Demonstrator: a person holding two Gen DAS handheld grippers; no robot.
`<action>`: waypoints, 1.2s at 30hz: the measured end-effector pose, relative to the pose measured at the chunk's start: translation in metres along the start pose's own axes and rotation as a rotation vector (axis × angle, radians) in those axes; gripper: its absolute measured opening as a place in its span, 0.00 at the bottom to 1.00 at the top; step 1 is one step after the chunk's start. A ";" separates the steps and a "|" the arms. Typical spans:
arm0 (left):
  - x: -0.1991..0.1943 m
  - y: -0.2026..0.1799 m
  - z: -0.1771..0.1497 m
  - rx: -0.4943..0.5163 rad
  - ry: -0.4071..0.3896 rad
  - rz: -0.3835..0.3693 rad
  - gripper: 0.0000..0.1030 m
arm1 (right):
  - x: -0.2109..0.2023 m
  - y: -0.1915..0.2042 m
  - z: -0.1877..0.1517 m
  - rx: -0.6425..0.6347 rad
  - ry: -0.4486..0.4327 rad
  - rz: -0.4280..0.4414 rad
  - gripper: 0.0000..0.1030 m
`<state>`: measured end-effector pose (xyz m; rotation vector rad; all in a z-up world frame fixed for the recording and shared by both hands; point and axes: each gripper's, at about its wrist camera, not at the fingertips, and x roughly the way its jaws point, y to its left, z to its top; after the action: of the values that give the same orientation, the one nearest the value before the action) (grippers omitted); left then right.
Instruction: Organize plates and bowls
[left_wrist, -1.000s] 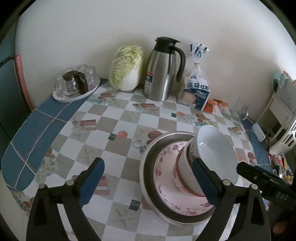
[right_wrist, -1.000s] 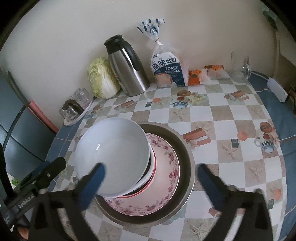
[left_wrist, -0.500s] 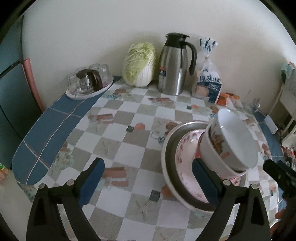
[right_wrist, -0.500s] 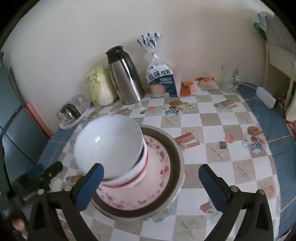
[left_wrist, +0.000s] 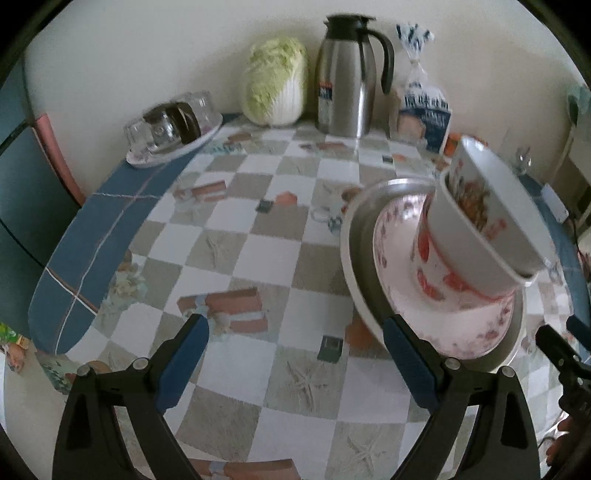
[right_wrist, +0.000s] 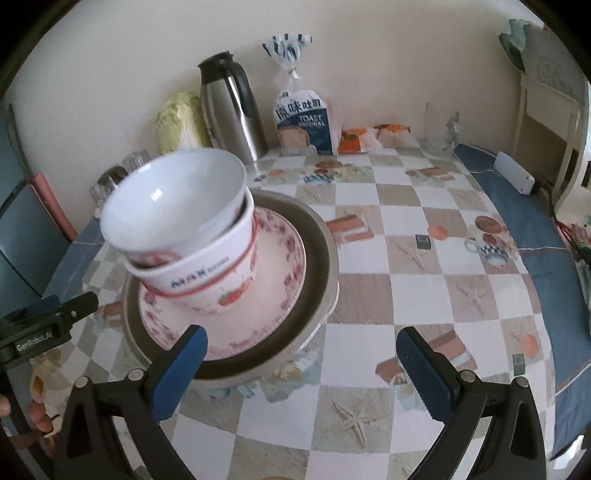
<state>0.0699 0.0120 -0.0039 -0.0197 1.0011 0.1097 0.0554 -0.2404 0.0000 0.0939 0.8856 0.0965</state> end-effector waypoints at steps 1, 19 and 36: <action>0.003 0.000 -0.001 0.005 0.011 0.002 0.93 | 0.000 0.000 -0.001 -0.005 -0.001 -0.004 1.00; 0.010 0.006 -0.006 -0.006 0.033 -0.044 0.93 | 0.009 0.013 -0.018 -0.081 0.025 -0.062 1.00; 0.013 -0.022 -0.011 0.129 0.050 -0.042 0.93 | 0.006 0.013 -0.015 -0.072 -0.003 -0.047 1.00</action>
<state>0.0699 -0.0093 -0.0210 0.0748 1.0552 0.0064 0.0466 -0.2258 -0.0121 0.0058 0.8799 0.0840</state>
